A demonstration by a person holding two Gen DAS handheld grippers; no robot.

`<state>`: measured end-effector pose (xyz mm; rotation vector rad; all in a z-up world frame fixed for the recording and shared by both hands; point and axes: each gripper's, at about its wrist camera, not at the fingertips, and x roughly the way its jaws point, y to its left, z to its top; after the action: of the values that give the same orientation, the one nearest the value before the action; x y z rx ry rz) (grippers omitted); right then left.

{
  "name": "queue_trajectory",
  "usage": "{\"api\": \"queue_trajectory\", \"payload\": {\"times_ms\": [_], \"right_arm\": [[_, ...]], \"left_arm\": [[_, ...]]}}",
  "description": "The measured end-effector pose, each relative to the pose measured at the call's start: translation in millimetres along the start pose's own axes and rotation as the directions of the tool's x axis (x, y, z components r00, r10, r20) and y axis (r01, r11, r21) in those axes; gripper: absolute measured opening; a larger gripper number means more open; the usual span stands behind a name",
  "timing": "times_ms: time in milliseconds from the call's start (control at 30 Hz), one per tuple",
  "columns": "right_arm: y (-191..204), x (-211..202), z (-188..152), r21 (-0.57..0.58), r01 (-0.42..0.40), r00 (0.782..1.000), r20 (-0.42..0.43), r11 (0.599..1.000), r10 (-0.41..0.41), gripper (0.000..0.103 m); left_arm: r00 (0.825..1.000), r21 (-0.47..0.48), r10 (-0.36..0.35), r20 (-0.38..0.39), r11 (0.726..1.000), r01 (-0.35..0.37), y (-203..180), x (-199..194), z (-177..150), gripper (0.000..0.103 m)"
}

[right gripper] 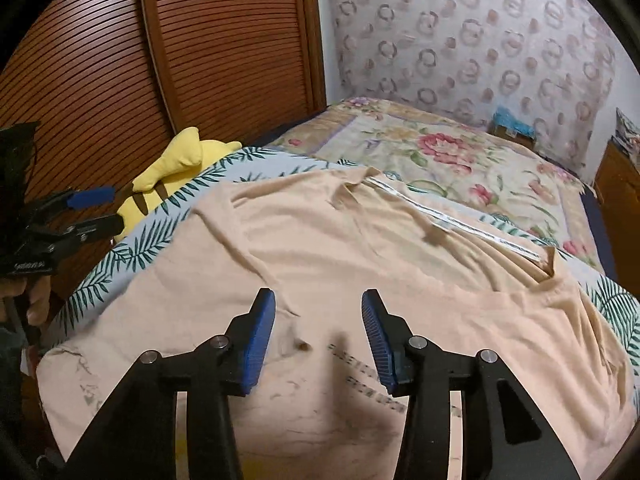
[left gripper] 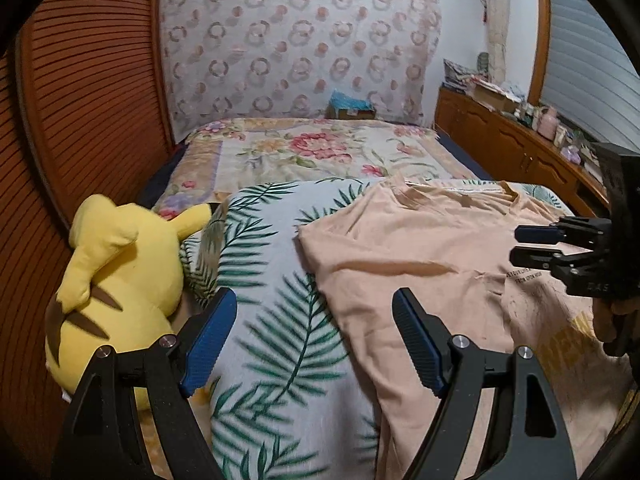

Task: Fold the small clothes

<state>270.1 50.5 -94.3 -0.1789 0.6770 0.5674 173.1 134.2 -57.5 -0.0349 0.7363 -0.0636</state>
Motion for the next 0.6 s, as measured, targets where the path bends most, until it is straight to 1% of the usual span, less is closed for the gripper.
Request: {"api": "queue_trajectory", "payload": {"times_ms": [100, 133, 267, 333, 467, 567, 600], "right_arm": [[-19.1, -21.1, -2.4, 0.008, -0.002, 1.000, -0.006, 1.000, 0.002, 0.047], [-19.6, -16.8, -4.9, 0.008, 0.001, 1.000, -0.013, 1.000, -0.001, 0.047], [-42.0, -36.9, -5.6, 0.029, 0.008, 0.999, -0.037, 1.000, -0.007, 0.047], [-47.2, -38.9, -6.4, 0.035, 0.017, 0.999, -0.047, 0.999, -0.016, 0.047], [-54.9, -41.2, -0.4, 0.036, 0.047, 0.997, -0.064, 0.998, -0.044, 0.047], [-56.3, -38.0, -1.9, 0.041, 0.057, 0.995, -0.079, 0.998, -0.054, 0.047], [-55.1, -38.5, -2.4, 0.036, 0.058, 0.996, -0.071, 0.998, -0.056, 0.047]], "left_arm": [[1.000, 0.016, -0.020, -0.020, 1.000, 0.021, 1.0, 15.2, 8.8, 0.081], [0.999, 0.021, -0.029, -0.028, 0.999, 0.029, 0.8, 21.0, 12.2, 0.078], [0.994, 0.020, -0.061, -0.089, 0.998, 0.063, 2.2, 48.4, 24.5, 0.055], [0.991, 0.013, -0.069, -0.118, 0.997, 0.071, 4.5, 60.1, 28.5, 0.049], [0.983, 0.008, -0.071, -0.167, 0.997, 0.073, 6.0, 80.1, 32.7, 0.046], [0.979, -0.003, -0.089, -0.183, 0.996, 0.090, 6.5, 85.9, 34.2, 0.045], [0.979, -0.001, -0.087, -0.185, 0.996, 0.089, 5.7, 86.9, 34.3, 0.045]]}}
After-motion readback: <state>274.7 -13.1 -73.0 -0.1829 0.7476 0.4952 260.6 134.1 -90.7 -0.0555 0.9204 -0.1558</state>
